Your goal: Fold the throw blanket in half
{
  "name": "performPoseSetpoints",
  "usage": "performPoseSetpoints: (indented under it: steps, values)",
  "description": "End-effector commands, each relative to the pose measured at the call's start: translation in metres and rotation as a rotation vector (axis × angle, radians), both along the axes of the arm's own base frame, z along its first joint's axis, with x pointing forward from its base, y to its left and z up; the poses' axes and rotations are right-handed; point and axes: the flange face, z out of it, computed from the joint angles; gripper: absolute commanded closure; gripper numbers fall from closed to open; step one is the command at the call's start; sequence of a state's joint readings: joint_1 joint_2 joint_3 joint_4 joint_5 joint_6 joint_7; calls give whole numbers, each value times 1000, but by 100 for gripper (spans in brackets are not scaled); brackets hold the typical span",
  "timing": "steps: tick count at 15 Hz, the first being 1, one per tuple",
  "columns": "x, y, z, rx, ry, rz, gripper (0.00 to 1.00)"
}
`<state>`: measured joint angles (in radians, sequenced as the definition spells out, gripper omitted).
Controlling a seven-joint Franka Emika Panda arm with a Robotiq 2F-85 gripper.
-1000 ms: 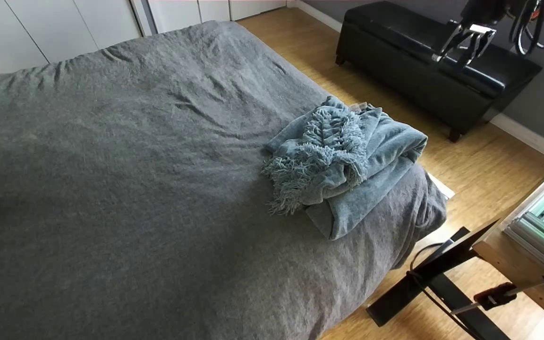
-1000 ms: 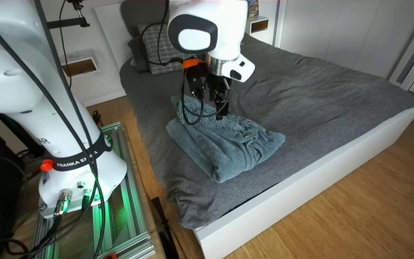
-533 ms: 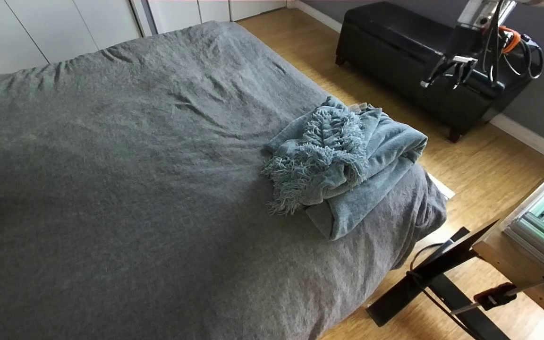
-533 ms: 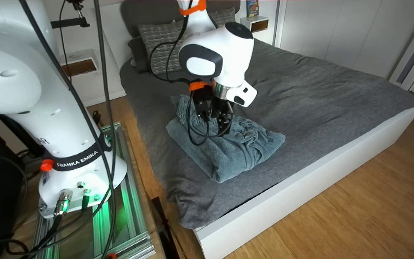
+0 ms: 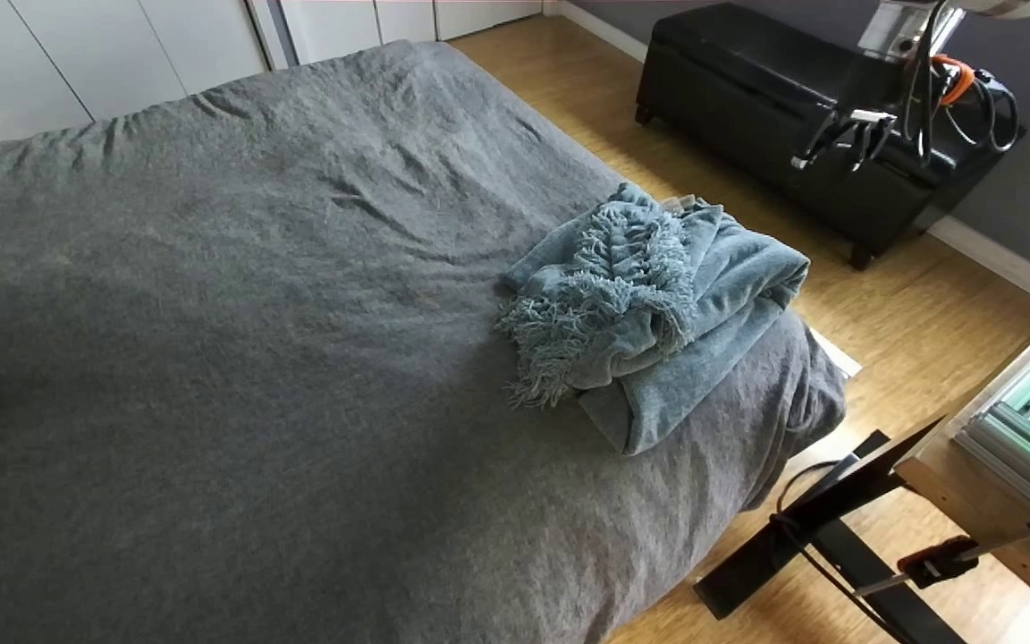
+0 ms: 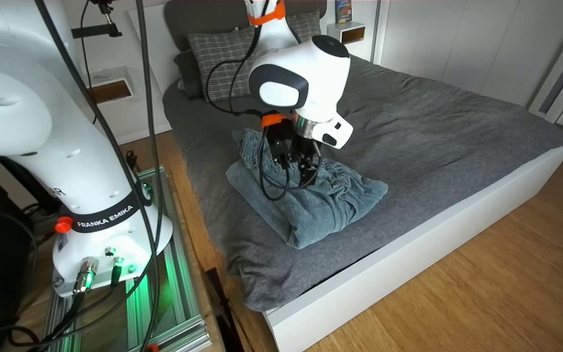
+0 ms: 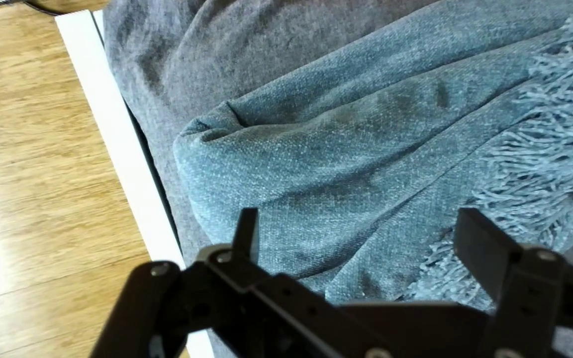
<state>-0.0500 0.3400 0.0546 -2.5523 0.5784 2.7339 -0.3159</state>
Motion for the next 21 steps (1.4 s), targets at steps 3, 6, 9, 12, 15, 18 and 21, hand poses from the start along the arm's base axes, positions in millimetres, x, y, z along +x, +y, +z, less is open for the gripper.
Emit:
performPoseSetpoints:
  steps: [3, 6, 9, 12, 15, 18, 21]
  values:
    - [32, -34, -49, 38, 33, 12, 0]
    - [47, -50, -81, 97, 38, 31, 0]
    - [59, -65, -114, 114, 24, 46, 0]
    - [72, -71, -143, 174, 1, 96, 0]
    - [81, -75, -170, 204, -36, 132, 0]
    - [77, -74, -168, 196, -25, 132, 0]
    - [77, -76, -176, 204, -25, 130, 0]
